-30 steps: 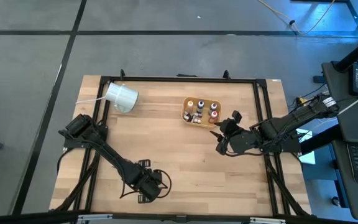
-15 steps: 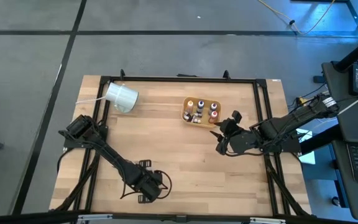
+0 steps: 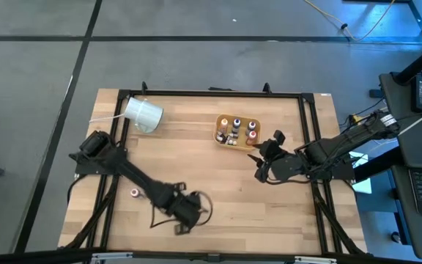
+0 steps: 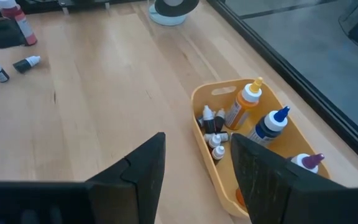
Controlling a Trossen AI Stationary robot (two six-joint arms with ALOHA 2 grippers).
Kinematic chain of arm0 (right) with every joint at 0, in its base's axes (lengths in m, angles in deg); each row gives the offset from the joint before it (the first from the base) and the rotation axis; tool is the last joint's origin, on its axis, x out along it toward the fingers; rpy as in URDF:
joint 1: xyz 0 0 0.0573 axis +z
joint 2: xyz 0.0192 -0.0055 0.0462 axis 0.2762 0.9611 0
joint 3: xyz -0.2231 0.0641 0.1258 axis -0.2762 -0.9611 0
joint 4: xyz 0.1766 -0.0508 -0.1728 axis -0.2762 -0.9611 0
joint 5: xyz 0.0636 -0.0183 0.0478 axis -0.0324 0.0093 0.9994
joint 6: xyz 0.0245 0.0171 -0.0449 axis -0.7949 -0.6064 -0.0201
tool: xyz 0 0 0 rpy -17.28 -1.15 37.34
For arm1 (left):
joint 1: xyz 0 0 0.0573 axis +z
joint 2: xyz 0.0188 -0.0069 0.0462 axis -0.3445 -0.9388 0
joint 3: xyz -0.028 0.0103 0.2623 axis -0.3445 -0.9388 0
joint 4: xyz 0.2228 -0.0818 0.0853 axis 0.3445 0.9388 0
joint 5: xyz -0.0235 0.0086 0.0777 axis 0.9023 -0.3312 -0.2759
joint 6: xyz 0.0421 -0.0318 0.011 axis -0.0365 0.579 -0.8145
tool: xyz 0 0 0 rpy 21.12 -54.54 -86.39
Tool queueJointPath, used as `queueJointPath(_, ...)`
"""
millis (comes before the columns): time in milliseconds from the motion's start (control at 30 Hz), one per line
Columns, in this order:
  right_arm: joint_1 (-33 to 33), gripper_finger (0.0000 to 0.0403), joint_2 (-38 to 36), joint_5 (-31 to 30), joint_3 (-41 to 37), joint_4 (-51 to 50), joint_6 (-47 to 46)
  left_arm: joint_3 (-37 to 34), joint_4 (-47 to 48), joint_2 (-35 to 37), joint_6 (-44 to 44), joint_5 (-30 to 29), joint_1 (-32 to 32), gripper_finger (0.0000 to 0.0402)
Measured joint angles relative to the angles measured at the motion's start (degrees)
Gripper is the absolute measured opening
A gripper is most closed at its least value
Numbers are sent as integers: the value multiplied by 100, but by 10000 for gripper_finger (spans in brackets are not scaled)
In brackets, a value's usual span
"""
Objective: Pick & Place food coloring
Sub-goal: Put the small blue food coloring bottle into the yellow bin
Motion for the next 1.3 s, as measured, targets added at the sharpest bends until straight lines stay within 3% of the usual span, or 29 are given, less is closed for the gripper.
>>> queueJointPath(233,0,184,-539,63,0,-270,-175,662,-236,42,-998,-542,1162,64)
queueJointPath(400,-1,184,-1149,306,0,-476,-175,939,-926,44,-2133,-1808,1993,64)
queueJointPath(467,0,184,-1358,305,0,-575,-173,942,-1399,44,-2602,-2005,2325,64)
queueJointPath(600,0,184,-1672,300,0,-799,-169,960,-2167,-6,-2888,-1582,2999,65)
queueJointPath(833,0,184,-1858,286,2,-1352,-174,949,-2090,-296,-2661,-1320,3788,65)
queueJointPath(1300,-35,184,-1742,38,2,-1678,-173,946,-2203,-1180,-2737,-1227,3889,65)
